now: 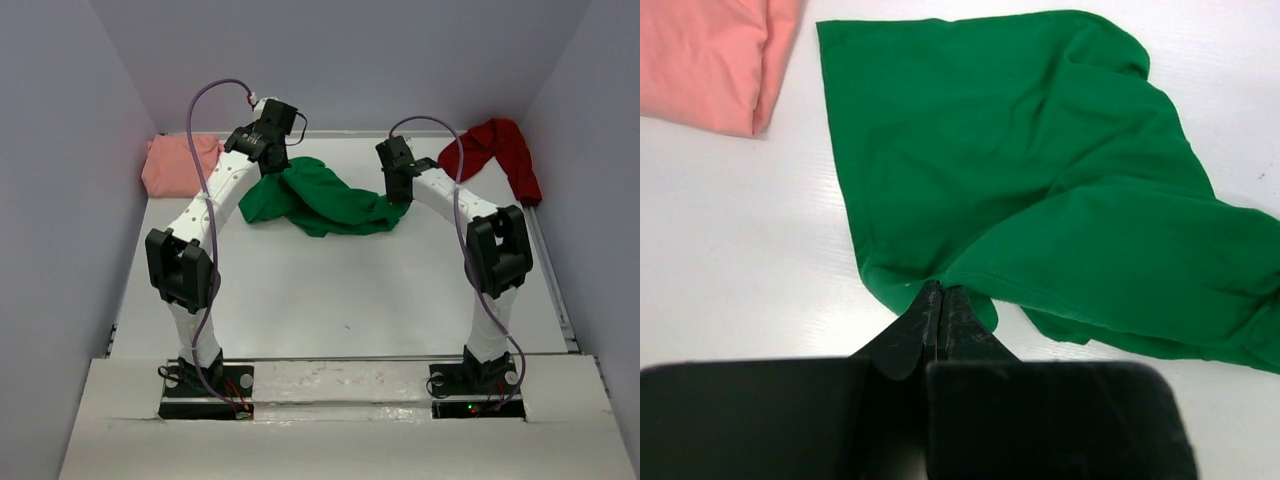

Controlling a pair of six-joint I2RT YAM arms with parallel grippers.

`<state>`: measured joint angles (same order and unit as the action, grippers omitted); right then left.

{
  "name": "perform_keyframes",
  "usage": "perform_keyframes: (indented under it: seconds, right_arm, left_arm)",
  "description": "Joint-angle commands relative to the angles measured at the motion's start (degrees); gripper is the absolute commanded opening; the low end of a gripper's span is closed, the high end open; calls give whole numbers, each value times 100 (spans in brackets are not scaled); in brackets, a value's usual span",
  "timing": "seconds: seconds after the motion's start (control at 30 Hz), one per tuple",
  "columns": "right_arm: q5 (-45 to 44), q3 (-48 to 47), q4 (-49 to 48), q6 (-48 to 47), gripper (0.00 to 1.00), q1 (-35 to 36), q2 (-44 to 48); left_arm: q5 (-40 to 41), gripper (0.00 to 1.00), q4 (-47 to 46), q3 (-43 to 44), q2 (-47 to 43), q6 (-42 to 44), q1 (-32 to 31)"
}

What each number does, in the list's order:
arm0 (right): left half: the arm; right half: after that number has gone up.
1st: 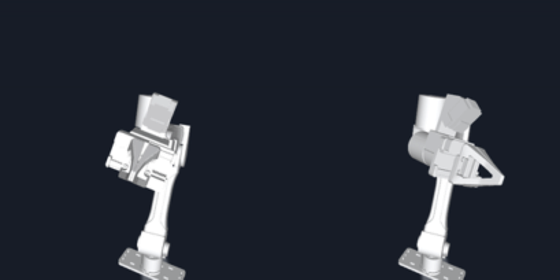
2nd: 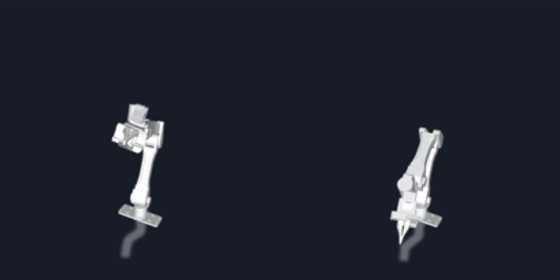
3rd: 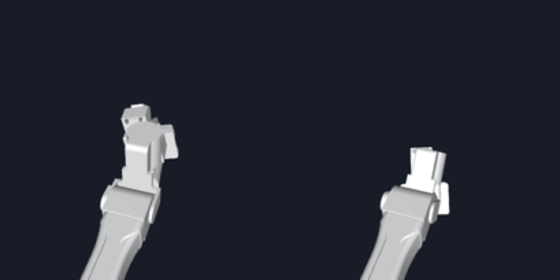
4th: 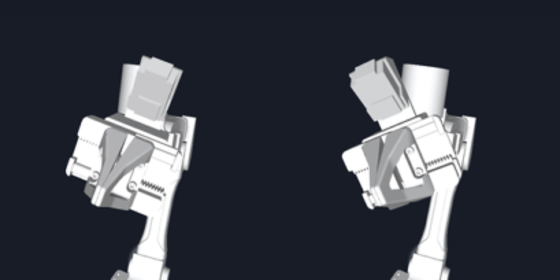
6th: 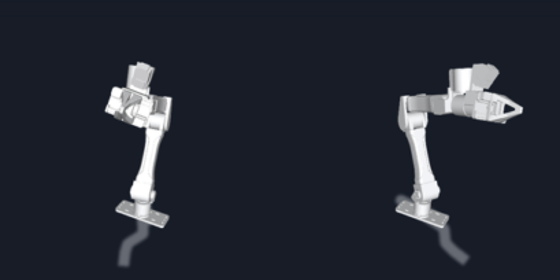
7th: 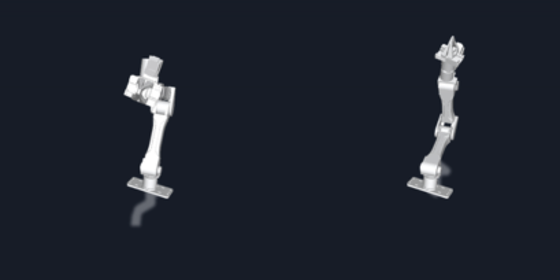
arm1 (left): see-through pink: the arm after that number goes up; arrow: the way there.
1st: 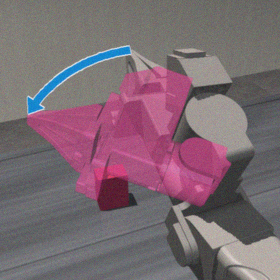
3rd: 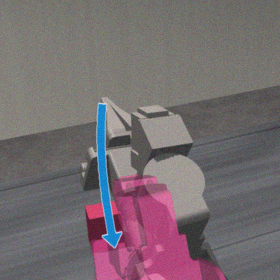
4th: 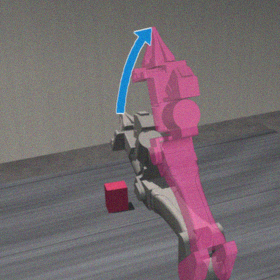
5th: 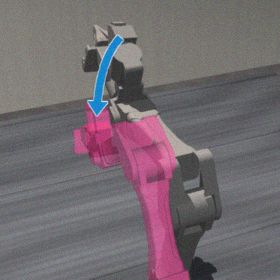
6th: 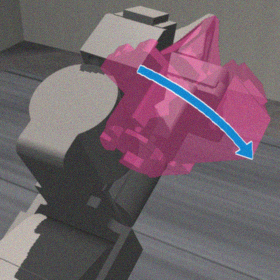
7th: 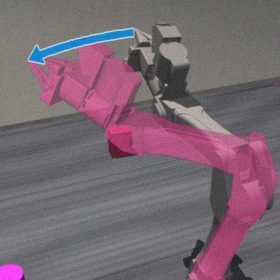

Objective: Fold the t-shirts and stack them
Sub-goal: Flatten the tshirt out

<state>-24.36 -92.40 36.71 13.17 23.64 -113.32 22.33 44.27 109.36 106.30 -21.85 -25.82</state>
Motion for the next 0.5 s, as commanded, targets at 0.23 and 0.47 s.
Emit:
perform_keyframes:
  seconds: [0.23,0.47]
  right_arm:
    - [19,-657,-716,-815,0,-8,1250]
    - [528,-103,-2534,-1595,0,-8,1611]
  left_arm:
    - [140,0,-226,-143,-92,40,-142]
    - [228,0,-340,-319,-145,-13,-177]
